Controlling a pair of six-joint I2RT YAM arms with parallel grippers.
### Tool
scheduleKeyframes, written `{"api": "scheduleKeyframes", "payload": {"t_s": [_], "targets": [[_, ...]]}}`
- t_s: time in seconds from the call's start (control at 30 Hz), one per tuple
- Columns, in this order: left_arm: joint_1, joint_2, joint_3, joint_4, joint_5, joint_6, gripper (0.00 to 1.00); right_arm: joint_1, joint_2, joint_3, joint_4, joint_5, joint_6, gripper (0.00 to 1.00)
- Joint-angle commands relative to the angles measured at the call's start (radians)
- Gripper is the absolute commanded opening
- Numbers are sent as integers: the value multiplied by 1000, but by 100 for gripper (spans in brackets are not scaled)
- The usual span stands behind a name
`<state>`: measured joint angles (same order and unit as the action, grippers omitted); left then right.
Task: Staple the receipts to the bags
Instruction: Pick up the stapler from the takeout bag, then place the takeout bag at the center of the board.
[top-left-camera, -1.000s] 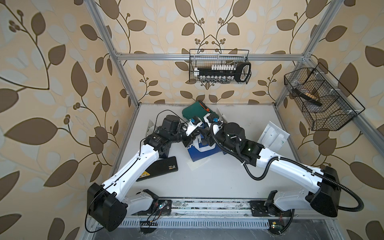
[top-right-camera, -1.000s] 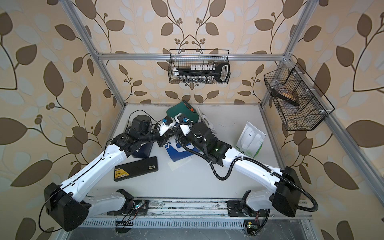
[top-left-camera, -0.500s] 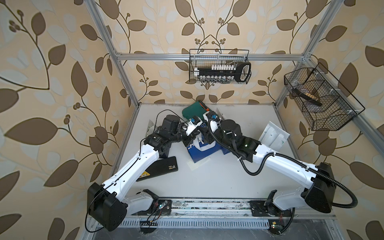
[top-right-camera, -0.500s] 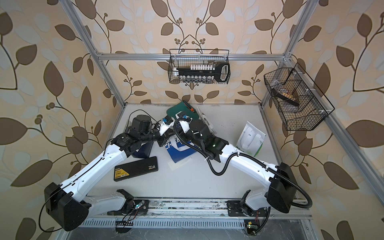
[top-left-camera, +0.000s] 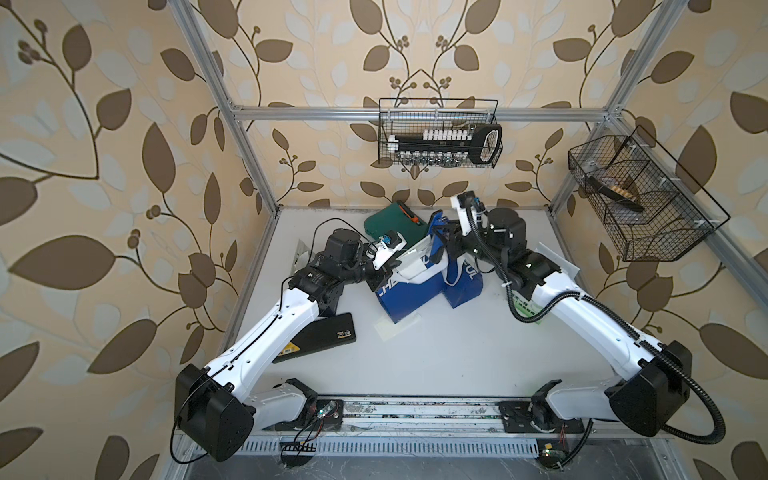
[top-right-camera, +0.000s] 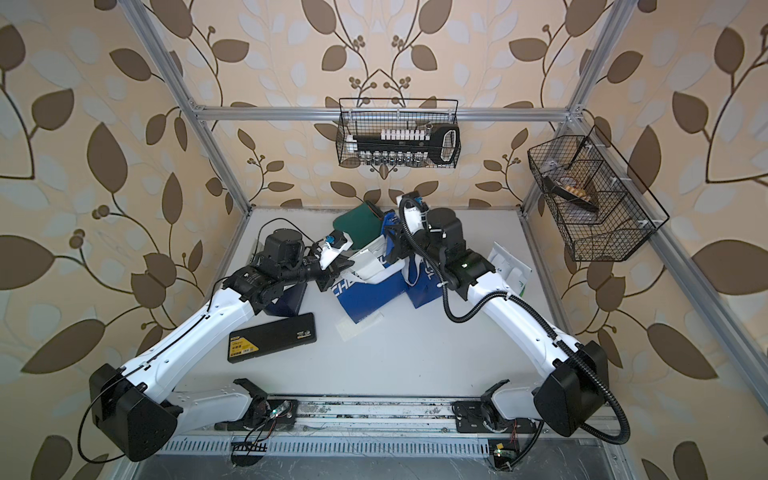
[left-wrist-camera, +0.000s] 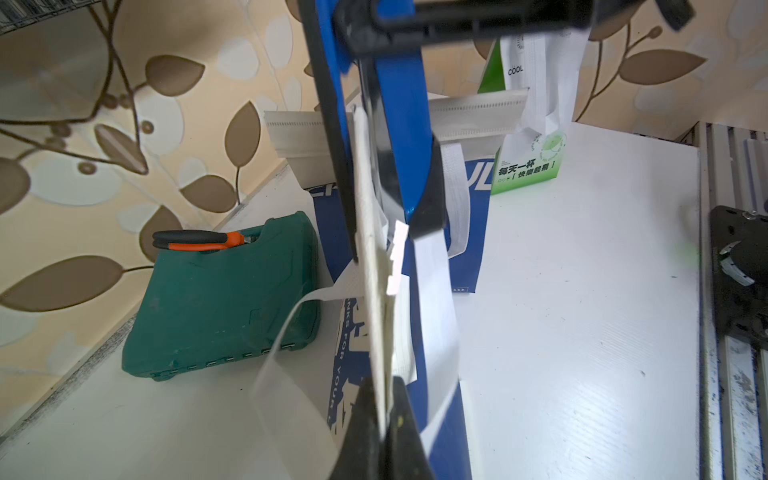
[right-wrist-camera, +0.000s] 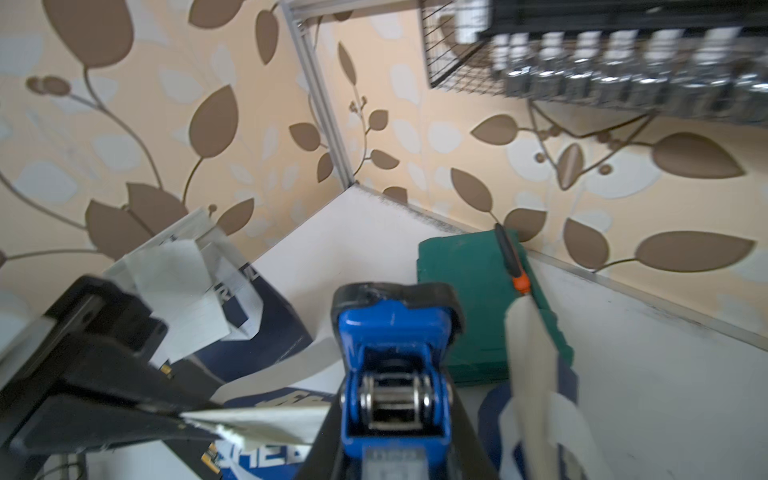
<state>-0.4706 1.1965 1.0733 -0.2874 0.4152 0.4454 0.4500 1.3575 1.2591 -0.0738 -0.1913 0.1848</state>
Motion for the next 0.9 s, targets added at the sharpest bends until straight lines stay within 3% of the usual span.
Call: {"api": "scheduleKeyframes", "payload": {"t_s": [0.0,0.3,0.47,0.6,0.87], "targets": [[-2,-52,-1,65,-8,16,0,-79,-37,97,63,-127,107,14],[-2,-46,-15,77,-37,3,0,-144,-36,95,284,-299,403,13],[0,-79,-28,180,-196,-30,0,-141,-56,103,180,-206,292,13],[2,-83,27,100,-356,8,0,-141,-58,95,113,-123,264,13],[77,-143,29,-36,-433,-11,0,-141,-52,77,74,-41,259,14]]}}
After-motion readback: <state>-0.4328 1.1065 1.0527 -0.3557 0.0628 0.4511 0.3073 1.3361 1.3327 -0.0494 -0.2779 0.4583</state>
